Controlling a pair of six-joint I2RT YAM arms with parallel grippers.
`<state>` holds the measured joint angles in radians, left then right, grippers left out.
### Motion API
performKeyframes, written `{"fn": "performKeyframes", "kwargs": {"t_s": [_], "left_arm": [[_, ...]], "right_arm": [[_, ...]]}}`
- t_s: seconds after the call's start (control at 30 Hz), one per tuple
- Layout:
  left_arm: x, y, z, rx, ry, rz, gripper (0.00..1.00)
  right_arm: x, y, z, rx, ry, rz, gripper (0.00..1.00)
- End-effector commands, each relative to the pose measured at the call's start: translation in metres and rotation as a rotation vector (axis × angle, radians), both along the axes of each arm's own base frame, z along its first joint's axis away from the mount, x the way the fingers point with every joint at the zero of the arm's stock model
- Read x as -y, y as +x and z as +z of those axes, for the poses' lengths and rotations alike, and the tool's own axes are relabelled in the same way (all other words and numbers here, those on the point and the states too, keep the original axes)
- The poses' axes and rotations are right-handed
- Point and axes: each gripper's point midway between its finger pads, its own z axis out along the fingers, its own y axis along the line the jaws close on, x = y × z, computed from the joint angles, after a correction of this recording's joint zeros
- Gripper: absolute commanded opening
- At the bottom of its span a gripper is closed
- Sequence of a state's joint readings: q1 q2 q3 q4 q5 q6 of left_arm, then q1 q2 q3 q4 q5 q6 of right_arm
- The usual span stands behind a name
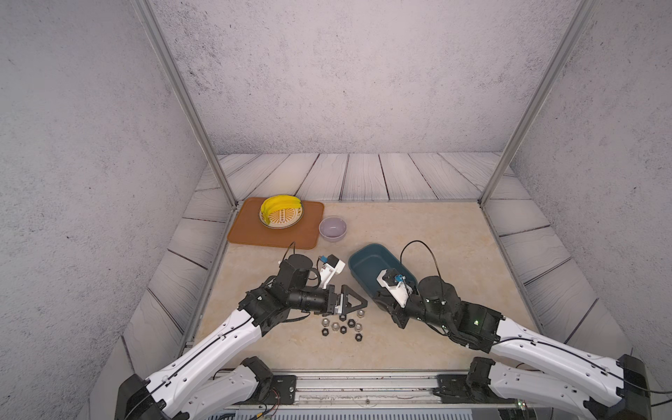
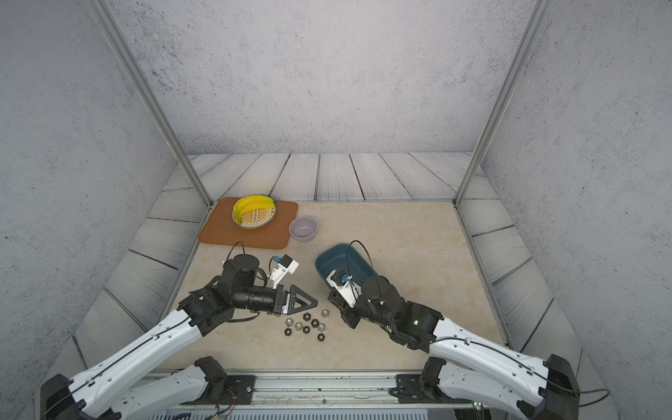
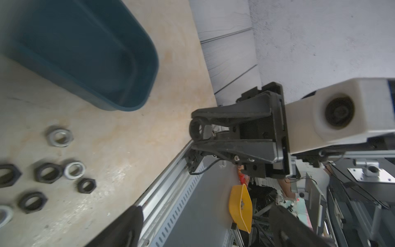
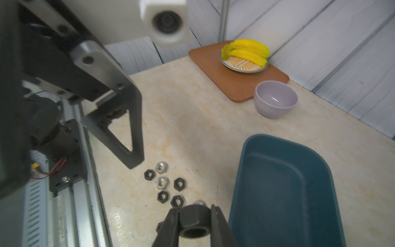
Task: Put the nuts on the desktop into the storage box
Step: Place the nut in the storage box.
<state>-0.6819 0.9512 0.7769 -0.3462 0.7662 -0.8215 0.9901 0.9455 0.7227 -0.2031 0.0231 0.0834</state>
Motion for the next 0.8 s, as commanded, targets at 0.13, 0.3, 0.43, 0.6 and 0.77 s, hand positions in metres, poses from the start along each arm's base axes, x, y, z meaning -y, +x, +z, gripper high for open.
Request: {"fn": "performKeyframes", "kwargs": {"t_s": [0.13, 0.3, 0.43, 0.6, 0.77], "left_arm": [[-0.042, 0.016, -0.049, 0.023, 0.328, 0.117, 0.98], [-0.043, 0.013, -0.062, 0.016, 0.351, 0.098, 0.98], [-0.052, 0.015, -0.073, 0.018, 0.426, 0.104, 0.98], [-0.06, 0.014, -0.084, 0.006, 0.502, 0.092, 0.98], [-0.06, 0.012, -0.089, -0.013, 0.506, 0.089, 0.98]], "right_arm": [[0.036, 0.039, -0.03, -0.144, -0.187, -0.297, 0.02], [0.049, 0.061, -0.058, -0.294, -0.255, -0.381, 0.02], [0.065, 0.085, -0.075, -0.398, -0.275, -0.472, 0.02], [0.077, 0.102, -0.094, -0.456, -0.381, -0.5, 0.02], [0.087, 0.116, -0.113, -0.467, -0.466, -0.538, 0.02]]}}
